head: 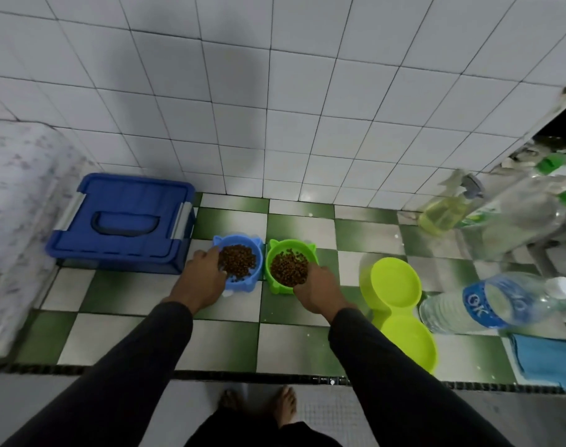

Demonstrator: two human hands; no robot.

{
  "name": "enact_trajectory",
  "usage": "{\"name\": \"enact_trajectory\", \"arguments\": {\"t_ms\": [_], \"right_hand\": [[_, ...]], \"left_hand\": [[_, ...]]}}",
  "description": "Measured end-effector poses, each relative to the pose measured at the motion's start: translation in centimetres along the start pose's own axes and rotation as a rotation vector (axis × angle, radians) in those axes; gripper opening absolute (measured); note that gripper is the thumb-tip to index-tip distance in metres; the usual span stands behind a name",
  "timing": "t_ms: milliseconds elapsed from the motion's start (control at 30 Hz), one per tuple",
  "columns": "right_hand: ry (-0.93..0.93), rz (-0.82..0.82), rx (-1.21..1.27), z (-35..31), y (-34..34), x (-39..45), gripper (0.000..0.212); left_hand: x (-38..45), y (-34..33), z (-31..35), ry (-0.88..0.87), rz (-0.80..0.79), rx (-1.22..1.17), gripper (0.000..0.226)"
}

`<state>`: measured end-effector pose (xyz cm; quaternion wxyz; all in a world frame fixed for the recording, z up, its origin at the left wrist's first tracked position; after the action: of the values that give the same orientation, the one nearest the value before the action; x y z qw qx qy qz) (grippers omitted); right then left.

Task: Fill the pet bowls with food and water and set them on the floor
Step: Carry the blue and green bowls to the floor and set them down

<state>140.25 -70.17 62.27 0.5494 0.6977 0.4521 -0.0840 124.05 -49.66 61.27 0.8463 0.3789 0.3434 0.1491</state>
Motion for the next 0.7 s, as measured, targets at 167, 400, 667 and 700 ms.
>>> {"name": "enact_trajectory", "arguments": {"t_ms": [167, 400, 667, 700], "right_hand": [[-0.061, 0.014, 0.119, 0.2, -1.1, 1.1, 0.057], [-0.123, 0.089, 0.209, 0.4, -1.2, 2.5, 0.054], [-0.178, 0.081, 0.249, 1.6, -1.7, 4.2, 0.053], [-0.183, 0.082, 0.256, 1.7, -1.7, 4.3, 0.052]], "left_hand": [[0.4, -0.6, -1.0, 0.028, 0.022, -0.108, 0.044], [1.3, -1.4, -2.5, 0.036, 0.053, -0.194, 0.035], [2.5, -1.7, -3.2, 0.044, 0.071, -0.236, 0.032], [2.6, -1.8, -3.3, 0.044, 0.072, -0.238, 0.033]]}}
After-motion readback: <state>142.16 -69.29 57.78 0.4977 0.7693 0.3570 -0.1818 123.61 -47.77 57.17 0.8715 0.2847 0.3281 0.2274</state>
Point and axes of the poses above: each hand's wrist, its own x-axis towards the middle knuckle, its own y-axis out of the back of the hand, z = x × y, the point moved 6 cm from there along x, towards the middle knuckle, and after that the axes turned 9 degrees about -z, right-handed, at the moved point
